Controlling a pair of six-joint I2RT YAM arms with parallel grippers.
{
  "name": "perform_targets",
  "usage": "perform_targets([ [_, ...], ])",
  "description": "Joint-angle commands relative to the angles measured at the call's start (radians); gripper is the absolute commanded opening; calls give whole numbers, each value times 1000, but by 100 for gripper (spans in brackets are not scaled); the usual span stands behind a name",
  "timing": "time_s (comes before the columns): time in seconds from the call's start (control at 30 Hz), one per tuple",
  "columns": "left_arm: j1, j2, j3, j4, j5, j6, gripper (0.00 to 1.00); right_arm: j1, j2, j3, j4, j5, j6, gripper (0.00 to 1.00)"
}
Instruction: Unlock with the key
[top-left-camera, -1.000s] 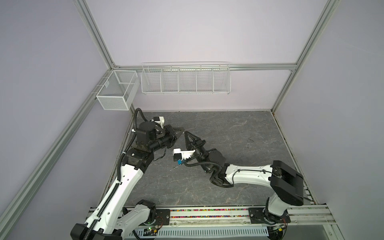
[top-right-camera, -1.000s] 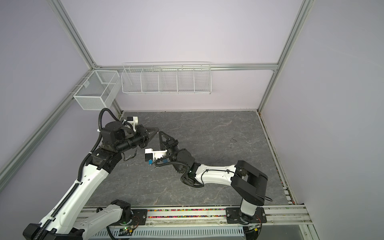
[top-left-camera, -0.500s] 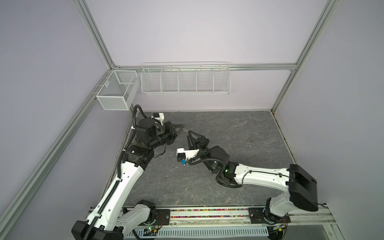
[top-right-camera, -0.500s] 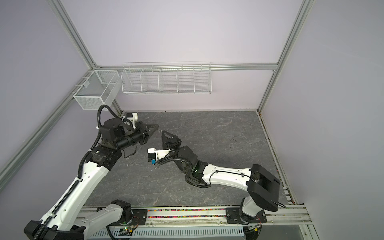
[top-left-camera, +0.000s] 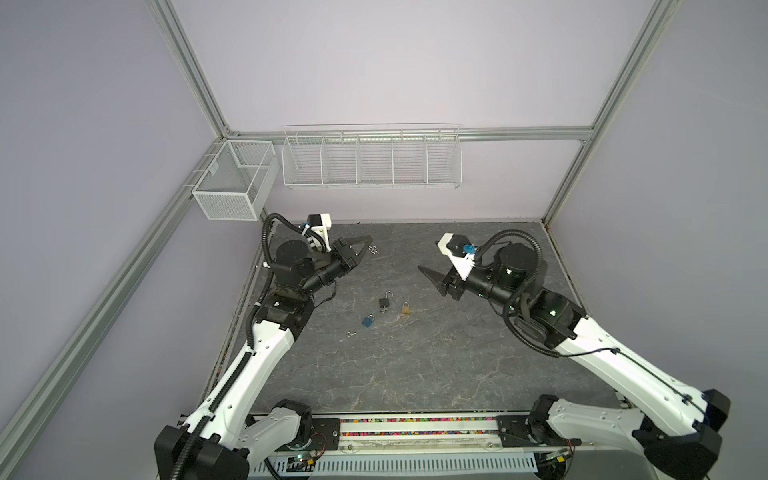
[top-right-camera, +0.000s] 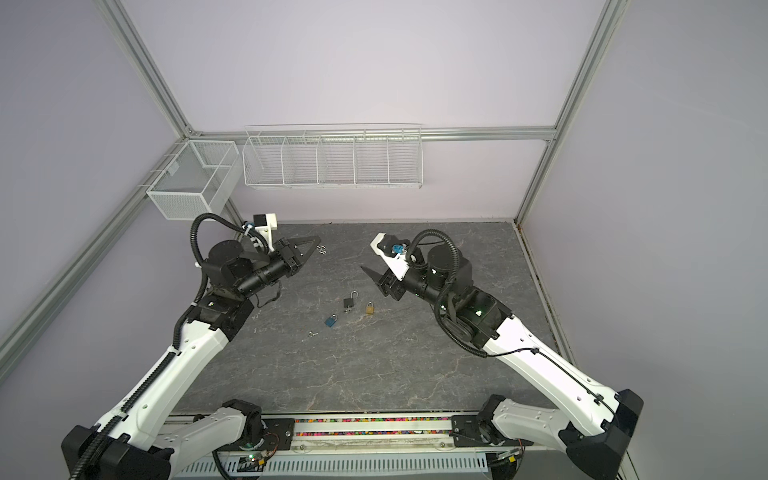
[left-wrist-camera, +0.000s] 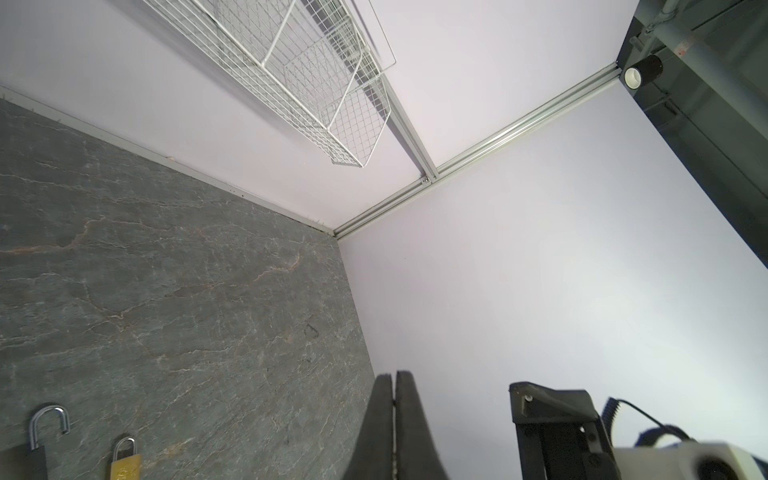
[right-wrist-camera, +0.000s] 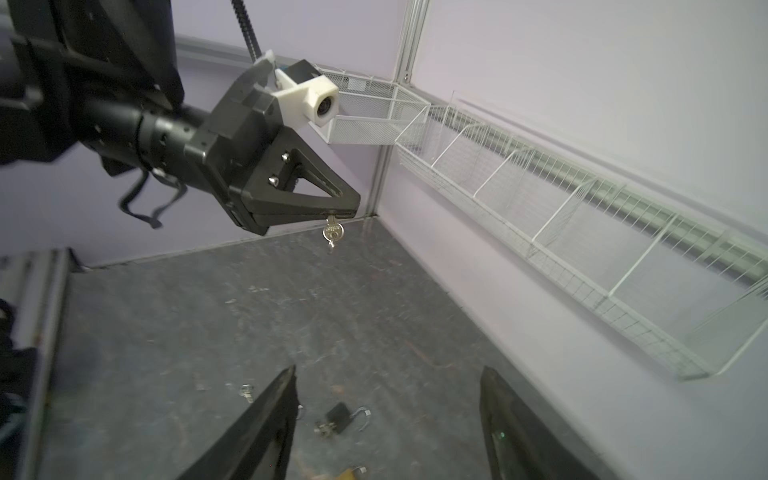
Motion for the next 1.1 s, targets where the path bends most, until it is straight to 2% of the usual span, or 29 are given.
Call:
perform_targets([
  [0.0, -56, -2, -29, 206, 43, 62, 0, -47, 3, -75, 2, -365, 467, 72],
  [0.1, -110, 24, -29, 246, 58, 94, 0, -80, 10, -163, 192, -476, 704, 67],
  [0.17, -129, 41, -45, 317, 64, 70, 0, -97, 6, -212, 308, -506, 814, 63],
  [0.33, -192, 84, -46, 398, 77, 61, 0, -113, 3, -265, 513, -531, 965, 59],
  [0.47, -221, 101, -42, 427, 72, 58, 0, -123, 18, -271, 531, -510, 979, 54],
  [0.63, -234, 105, -42, 430, 83, 57, 0, -166, 80, -265, 700, -549, 1079, 49],
  [0.77, -236, 102, -37, 421, 91, 55, 0, -165, 136, -232, 713, -573, 1078, 47],
  [0.87, -237, 100, -35, 415, 94, 60, 0, -161, 144, -203, 670, -574, 1040, 46],
  [1.07, -239, 111, -30, 417, 101, 61, 0, -159, 159, -197, 693, -577, 1043, 41],
])
